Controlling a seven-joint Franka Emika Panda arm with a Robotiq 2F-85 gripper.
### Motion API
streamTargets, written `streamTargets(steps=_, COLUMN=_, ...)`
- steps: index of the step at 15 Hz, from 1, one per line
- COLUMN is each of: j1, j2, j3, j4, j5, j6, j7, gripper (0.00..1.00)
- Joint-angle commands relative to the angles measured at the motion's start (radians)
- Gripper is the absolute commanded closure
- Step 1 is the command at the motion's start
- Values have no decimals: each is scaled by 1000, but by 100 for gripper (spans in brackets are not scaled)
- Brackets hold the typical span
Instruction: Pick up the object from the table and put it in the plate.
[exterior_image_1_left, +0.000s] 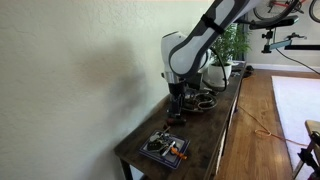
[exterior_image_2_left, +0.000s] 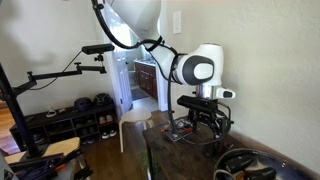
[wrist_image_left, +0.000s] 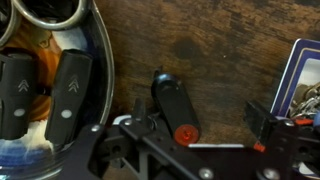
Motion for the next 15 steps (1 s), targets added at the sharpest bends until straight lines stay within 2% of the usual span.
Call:
streamTargets(steps=1, j1=-9, j2=55, j3=6, j4=43, j5=-16, j6=13, j7=-15, gripper=0)
streamTargets(steps=14, j1=-24, j2=174, j3=13, j4=140, j5=-4, j6=5, j7=-23, gripper=0)
streamTargets(steps=15, j1=-24, j2=178, j3=12, j4=141, j5=-5, j6=10, j7=-20, gripper=13)
